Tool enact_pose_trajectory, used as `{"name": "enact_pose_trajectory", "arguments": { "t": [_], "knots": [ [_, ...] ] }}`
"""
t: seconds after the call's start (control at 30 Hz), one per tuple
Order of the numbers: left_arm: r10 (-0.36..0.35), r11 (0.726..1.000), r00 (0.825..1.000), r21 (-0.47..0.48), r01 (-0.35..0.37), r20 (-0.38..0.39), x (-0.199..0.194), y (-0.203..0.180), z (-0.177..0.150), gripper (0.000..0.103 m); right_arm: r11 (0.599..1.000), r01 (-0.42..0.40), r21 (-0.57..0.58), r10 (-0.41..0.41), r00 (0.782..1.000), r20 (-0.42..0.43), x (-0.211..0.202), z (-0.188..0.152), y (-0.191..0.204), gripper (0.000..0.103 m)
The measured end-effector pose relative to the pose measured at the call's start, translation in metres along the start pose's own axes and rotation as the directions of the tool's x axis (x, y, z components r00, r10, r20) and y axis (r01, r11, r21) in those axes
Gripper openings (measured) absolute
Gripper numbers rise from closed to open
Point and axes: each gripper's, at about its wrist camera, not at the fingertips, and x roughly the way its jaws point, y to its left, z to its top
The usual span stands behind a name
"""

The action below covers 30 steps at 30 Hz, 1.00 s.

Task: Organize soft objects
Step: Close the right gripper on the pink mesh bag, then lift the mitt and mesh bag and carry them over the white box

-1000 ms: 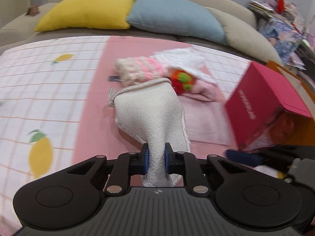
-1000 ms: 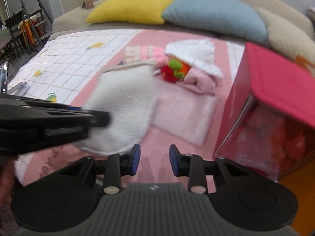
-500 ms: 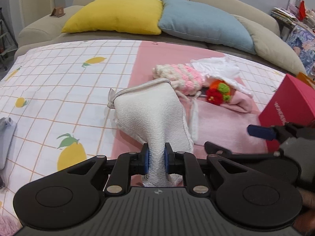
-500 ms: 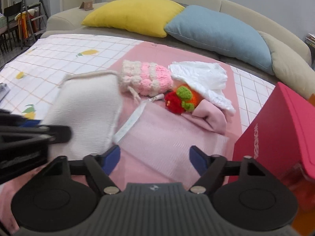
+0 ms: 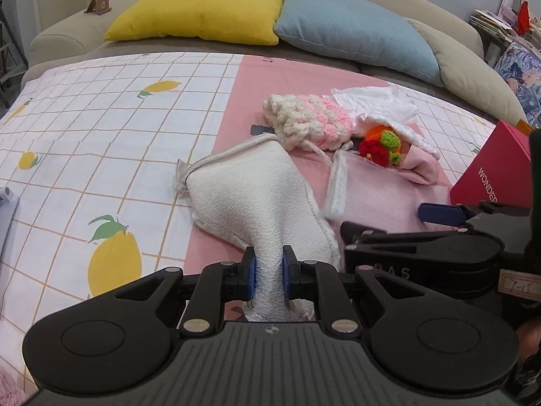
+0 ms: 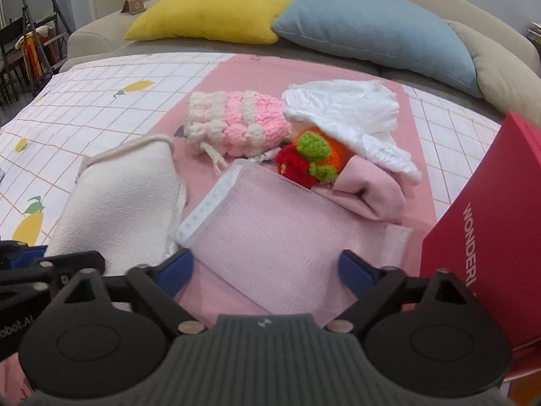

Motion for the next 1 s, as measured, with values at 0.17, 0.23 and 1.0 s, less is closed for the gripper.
{"name": "enact_pose_trajectory", "arguments": {
  "t": [0.17,0.23,1.0],
  "knots": [
    [-0.008,1.0,1.0,0.013,0.008,-0.003,0.0,-0.003,-0.001,0.017,1.0,0.012,0.003,-0.012,1.0,0.01,-0.005,0.004,-0.004,0.047],
    [-0.008,1.0,1.0,0.022,0.008,-0.005,0.0,-0.004,-0.002,0.017,1.0,0.019,-0.003,-0.019,1.0,0.008,-0.005,0.007,-0.005,0.033],
    [-0.111,0.994,0.992,0.01,0.111,0.06,-0.053,-0.019,0.001,0.016,0.995,-0.087,0.059,0.082,0.994,0.072,-0.114,-0.011,-0.013,0.0]
  ]
}}
